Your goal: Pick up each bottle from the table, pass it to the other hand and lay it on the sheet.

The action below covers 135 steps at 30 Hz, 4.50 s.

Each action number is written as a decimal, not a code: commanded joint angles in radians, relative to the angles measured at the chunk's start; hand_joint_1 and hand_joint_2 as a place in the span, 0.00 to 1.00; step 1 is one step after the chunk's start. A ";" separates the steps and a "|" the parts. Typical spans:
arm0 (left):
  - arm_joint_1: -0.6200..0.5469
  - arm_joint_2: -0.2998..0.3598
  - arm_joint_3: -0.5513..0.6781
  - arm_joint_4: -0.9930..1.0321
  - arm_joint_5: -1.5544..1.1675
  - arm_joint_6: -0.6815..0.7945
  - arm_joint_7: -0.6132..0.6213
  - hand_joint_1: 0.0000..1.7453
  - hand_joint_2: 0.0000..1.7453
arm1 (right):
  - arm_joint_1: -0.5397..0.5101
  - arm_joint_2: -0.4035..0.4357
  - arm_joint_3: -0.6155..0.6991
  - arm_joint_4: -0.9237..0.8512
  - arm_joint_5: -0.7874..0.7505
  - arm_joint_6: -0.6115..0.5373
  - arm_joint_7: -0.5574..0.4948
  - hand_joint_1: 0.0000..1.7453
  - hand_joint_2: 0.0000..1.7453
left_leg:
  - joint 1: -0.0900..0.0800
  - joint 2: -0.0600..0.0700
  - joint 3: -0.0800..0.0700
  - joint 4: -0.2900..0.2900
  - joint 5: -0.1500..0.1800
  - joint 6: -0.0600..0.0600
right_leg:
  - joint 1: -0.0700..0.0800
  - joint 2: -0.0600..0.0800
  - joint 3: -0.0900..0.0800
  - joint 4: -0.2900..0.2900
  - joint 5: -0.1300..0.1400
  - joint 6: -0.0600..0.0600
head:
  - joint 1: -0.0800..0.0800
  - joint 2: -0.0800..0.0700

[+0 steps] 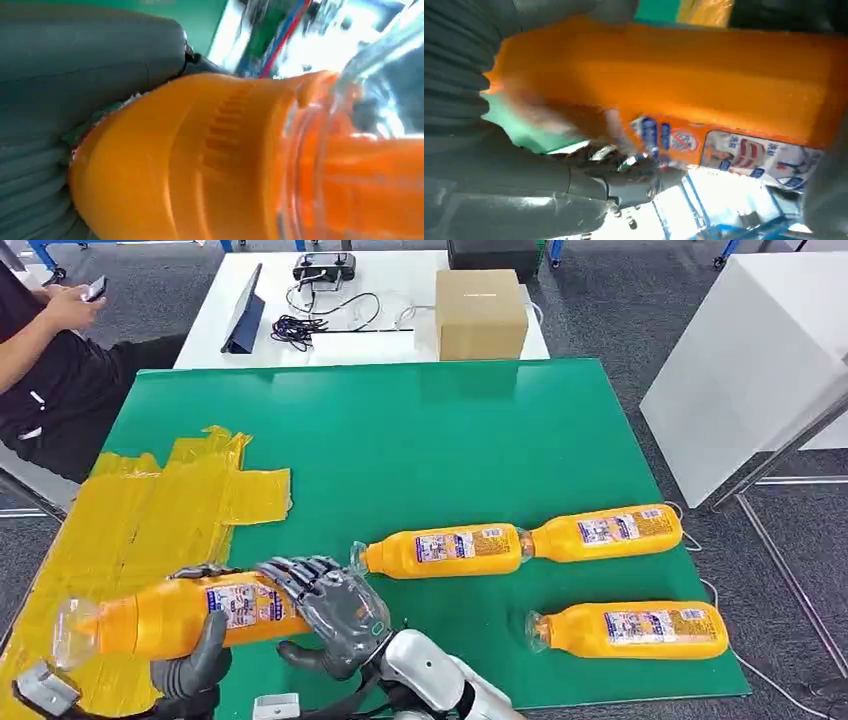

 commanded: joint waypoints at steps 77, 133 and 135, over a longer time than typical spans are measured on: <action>-0.161 0.112 0.178 0.322 -1.378 0.431 0.290 0.00 0.00 | 0.059 -0.183 -0.400 0.037 0.245 0.279 0.245 0.00 1.00 | 0.001 0.002 0.004 -0.001 0.000 -0.001 | 0.001 0.001 0.005 -0.002 0.000 0.000 | -0.001 0.000; -0.069 0.010 0.154 -0.038 -0.740 0.266 -0.020 0.00 0.00 | -0.244 -0.086 -0.464 0.688 0.316 0.370 0.180 0.99 1.00 | 0.001 0.003 0.009 -0.002 0.000 -0.001 | 0.001 0.001 0.008 -0.003 0.001 0.000 | -0.001 0.000; -0.074 0.018 0.147 -0.030 -0.727 0.270 -0.024 0.00 0.00 | -0.247 -0.090 -0.464 0.721 0.264 0.381 0.143 0.99 1.00 | 0.001 0.002 0.010 -0.002 0.001 -0.001 | 0.001 0.000 0.009 -0.003 0.001 0.000 | -0.001 0.000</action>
